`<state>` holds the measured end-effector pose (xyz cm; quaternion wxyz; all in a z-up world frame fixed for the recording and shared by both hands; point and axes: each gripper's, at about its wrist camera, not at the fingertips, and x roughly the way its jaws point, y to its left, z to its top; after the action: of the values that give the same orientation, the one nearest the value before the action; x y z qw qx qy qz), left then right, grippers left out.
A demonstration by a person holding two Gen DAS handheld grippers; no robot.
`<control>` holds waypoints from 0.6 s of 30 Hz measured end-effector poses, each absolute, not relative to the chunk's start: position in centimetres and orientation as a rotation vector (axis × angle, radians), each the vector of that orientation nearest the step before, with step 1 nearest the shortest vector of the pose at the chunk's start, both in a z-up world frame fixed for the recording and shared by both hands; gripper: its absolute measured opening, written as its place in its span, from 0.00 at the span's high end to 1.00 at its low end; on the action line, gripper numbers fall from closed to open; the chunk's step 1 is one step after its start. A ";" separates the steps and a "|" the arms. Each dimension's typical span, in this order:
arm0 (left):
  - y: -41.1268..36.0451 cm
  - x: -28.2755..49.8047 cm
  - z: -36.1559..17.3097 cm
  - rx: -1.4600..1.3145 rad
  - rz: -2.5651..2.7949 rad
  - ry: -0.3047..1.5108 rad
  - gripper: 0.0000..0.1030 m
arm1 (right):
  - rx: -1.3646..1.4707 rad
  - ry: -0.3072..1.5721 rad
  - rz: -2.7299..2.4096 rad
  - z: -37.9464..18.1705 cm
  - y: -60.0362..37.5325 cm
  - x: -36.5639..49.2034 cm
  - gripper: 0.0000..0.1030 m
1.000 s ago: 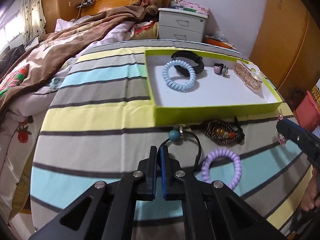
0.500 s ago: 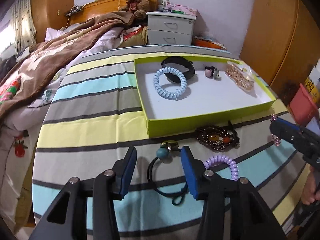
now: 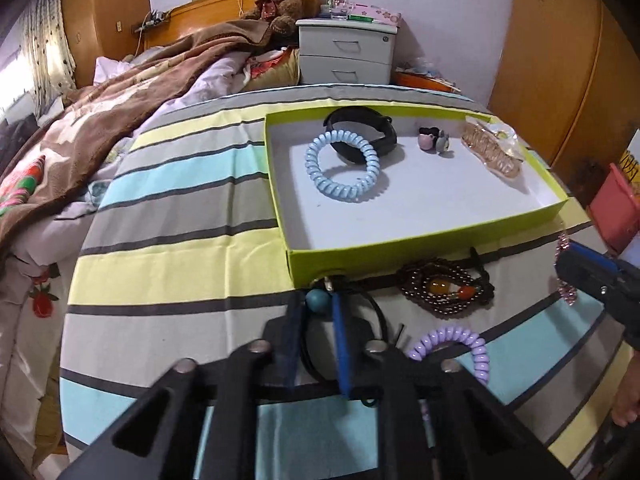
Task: Organize jewelry
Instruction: 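Grasp the black hair tie with teal bead with the left gripper while the right gripper holds the clip, then carry the hair tie and rhinestone clip over the lid with both grippers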
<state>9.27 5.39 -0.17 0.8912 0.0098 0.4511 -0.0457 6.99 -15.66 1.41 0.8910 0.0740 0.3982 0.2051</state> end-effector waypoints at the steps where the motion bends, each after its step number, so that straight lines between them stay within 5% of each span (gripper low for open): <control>1: 5.3 9.2 -0.2 0.021 -0.098 0.936 0.86 | 0.153 0.827 0.425 1.4 -15.7 7.0 0.69; 18: 5.8 7.2 2.2 -0.024 -0.104 0.882 0.87 | 0.129 0.789 0.442 2.7 -15.2 6.2 0.69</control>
<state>7.23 5.75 2.21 0.9029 -0.0117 0.4267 -0.0502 6.21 -15.23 2.71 0.8976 0.0625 0.3807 0.2134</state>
